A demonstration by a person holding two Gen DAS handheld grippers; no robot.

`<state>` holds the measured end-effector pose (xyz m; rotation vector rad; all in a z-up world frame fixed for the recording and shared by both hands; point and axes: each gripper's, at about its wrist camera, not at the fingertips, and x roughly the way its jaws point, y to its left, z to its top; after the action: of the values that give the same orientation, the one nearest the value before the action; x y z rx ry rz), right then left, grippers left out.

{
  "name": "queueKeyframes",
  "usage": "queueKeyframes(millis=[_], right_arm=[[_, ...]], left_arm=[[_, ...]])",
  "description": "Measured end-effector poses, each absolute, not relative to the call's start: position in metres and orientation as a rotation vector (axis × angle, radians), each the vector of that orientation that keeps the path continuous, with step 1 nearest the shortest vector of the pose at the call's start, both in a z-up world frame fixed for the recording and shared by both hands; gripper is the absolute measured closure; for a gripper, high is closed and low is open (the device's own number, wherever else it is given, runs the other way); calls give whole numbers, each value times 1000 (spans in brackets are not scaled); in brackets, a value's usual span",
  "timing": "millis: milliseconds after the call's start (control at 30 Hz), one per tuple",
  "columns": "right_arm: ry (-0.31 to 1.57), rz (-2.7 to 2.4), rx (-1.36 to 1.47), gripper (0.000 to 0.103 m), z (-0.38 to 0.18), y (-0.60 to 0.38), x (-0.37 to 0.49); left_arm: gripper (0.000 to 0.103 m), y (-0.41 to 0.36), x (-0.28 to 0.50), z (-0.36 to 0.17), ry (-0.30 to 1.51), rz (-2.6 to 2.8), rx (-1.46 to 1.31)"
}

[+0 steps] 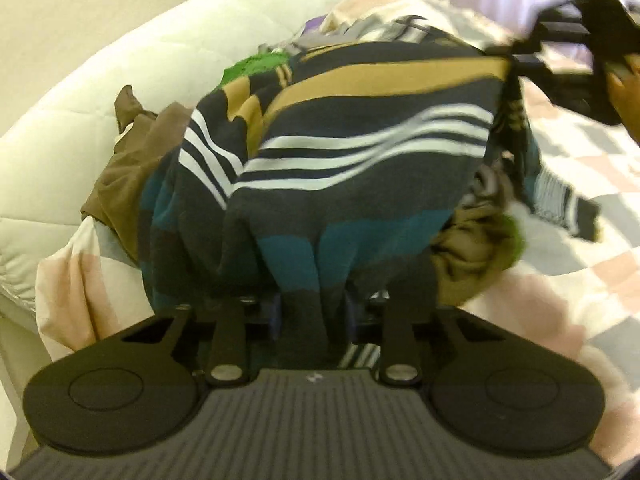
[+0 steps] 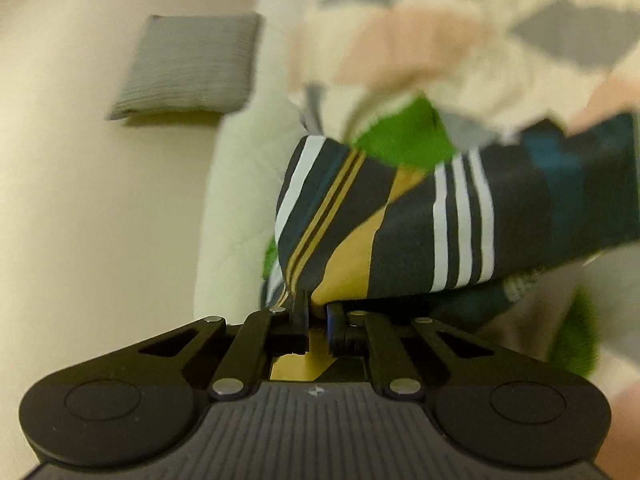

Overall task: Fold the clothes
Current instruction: 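Grasp the striped sweater with the left gripper while the right gripper grasps it too, then pull the striped sweater off the pile with both grippers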

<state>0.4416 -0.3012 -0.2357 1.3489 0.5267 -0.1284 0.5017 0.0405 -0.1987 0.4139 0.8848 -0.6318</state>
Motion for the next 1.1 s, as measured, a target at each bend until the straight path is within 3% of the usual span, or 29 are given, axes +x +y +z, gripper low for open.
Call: queueKeyframes(millis=[200, 367, 433, 533, 567, 633, 667, 733, 800, 867, 967, 1033, 1100], right_arm=[[652, -262, 1285, 96, -217, -306, 308], [937, -434, 1307, 96, -259, -289, 215], [1133, -444, 1362, 95, -291, -285, 195], [1312, -463, 1411, 79, -316, -287, 178], [1322, -448, 1387, 76, -315, -290, 179], [1267, -444, 1307, 66, -302, -302, 185], [1223, -445, 1272, 58, -294, -307, 189], [1124, -442, 1196, 57, -283, -320, 203], [1037, -416, 1117, 55, -280, -332, 225], [1001, -376, 1007, 54, -285, -343, 257], [1011, -293, 836, 42, -302, -344, 303], [1056, -227, 771, 36, -320, -341, 324], [1097, -192, 764, 34, -341, -337, 331]], left_arm=[[76, 53, 455, -174, 1003, -810, 361], [70, 39, 418, -182, 1141, -944, 459], [71, 32, 409, -181, 1168, -1000, 504], [65, 29, 413, -166, 1170, -1077, 509], [61, 27, 419, -159, 1150, -1084, 518], [42, 21, 435, -150, 1109, -1081, 533], [41, 13, 448, -148, 1081, -1063, 534], [37, -9, 473, -146, 1030, -1018, 502], [24, -40, 506, -148, 991, -950, 448], [23, -70, 541, -155, 973, -873, 395], [23, -109, 590, -170, 979, -805, 335], [14, -135, 614, -187, 1015, -786, 332], [20, -155, 629, -212, 1062, -716, 404]])
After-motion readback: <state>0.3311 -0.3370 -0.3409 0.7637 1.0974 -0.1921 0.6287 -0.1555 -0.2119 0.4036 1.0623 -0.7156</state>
